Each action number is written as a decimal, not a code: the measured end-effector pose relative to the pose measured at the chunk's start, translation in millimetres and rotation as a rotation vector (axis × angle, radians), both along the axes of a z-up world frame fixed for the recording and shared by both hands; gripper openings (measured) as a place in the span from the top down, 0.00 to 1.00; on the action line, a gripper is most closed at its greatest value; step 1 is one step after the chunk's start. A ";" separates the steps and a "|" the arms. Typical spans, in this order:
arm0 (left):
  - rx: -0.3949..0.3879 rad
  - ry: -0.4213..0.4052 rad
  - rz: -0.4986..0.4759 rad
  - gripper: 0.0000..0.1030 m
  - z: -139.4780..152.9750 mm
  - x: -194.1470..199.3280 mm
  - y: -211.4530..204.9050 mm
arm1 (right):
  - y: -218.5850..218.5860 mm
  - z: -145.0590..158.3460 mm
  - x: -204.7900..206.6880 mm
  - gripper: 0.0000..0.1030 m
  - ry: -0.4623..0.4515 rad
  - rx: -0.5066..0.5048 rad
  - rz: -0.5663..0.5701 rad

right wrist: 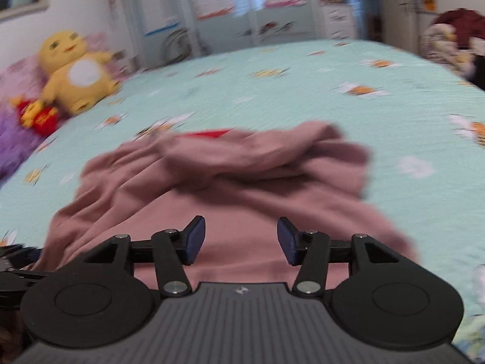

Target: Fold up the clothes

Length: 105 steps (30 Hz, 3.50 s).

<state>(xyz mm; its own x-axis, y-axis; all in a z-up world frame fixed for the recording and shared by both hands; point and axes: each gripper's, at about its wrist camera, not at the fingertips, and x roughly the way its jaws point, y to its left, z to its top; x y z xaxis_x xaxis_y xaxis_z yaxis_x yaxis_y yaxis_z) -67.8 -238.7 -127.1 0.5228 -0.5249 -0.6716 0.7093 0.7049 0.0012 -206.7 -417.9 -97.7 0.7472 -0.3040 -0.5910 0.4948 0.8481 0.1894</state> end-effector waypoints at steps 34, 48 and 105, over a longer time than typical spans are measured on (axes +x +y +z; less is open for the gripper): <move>0.044 0.063 0.036 0.26 11.9 11.5 -11.2 | 4.1 -28.0 -5.2 0.38 0.032 0.040 0.003; 0.092 0.093 0.018 0.24 -1.9 18.1 -23.2 | 0.8 -33.5 -2.6 0.37 0.082 0.039 -0.010; 0.052 -0.004 -0.019 0.24 40.9 33.4 -56.4 | 4.7 -26.1 26.9 0.34 0.088 0.075 -0.005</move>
<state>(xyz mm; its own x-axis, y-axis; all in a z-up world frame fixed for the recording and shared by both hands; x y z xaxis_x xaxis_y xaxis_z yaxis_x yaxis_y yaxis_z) -34.4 -295.1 -86.2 0.5159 -0.4992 -0.6962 0.7223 0.6904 0.0403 -179.8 -413.2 -123.7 0.6902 -0.2604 -0.6752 0.5168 0.8304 0.2081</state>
